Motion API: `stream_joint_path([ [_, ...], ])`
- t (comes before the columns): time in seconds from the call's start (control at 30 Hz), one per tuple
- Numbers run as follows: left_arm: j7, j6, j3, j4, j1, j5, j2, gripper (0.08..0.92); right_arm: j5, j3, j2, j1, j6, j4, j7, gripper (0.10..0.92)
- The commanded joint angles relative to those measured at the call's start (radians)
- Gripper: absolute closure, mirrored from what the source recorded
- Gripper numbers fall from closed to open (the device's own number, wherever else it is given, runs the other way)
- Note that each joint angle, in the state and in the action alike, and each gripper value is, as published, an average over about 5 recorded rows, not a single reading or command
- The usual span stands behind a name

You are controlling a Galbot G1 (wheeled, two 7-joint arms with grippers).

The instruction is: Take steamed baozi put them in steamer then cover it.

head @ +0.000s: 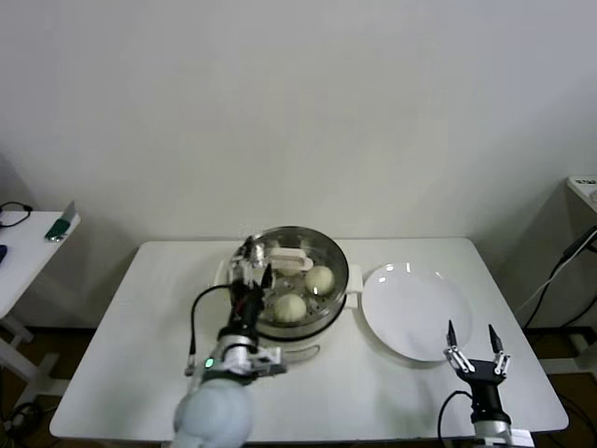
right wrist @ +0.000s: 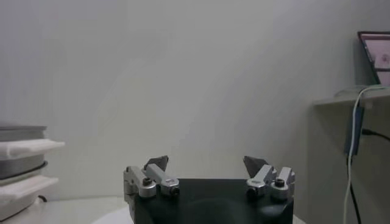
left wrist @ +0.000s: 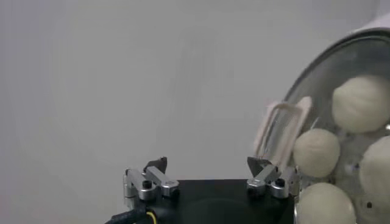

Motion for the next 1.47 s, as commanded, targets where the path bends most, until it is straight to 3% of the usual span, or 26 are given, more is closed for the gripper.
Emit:
stream_joint_path([
  [0.03, -0.177, -0.221, -0.337, -0.102, 0.106, -0.743, 0.089, 0.179, 0.000, -0.017, -0.004, 0.000, -0.066, 0.026, 0.009, 0.203],
  [0.17, -0.140, -0.354, -0.601, -0.048, 0.196, -1.105, 0.111, 0.177, -0.001, -0.025, -0.007, -0.002, -0.060, 0.014, 0.004, 0.203],
  [0.3, -0.139, -0.448, -0.700, 0.034, 0.324, -1.342, 0.165, 0.177, 0.000, -0.033, -0.009, -0.002, -0.047, -0.007, 0.000, 0.203],
  [0.4, -0.148, -0.529, -0.693, 0.120, 0.385, -1.378, 0.179, 0.177, 0.003, -0.041, -0.011, -0.001, -0.038, -0.019, -0.005, 0.203],
  [0.67, -0.152, -0.654, -0.583, 0.292, 0.383, -1.361, 0.102, 0.177, 0.005, -0.052, -0.013, -0.006, -0.042, -0.033, -0.022, 0.203],
  [1.0, -0.153, -0.663, -0.512, 0.275, 0.390, -1.336, 0.049, 0.177, 0.004, -0.053, -0.013, -0.010, -0.043, -0.030, -0.022, 0.203],
  [1.47, -0.151, -0.641, -0.481, 0.236, 0.394, -1.333, 0.034, 0.177, 0.006, -0.051, -0.014, -0.011, -0.042, -0.026, -0.022, 0.203],
])
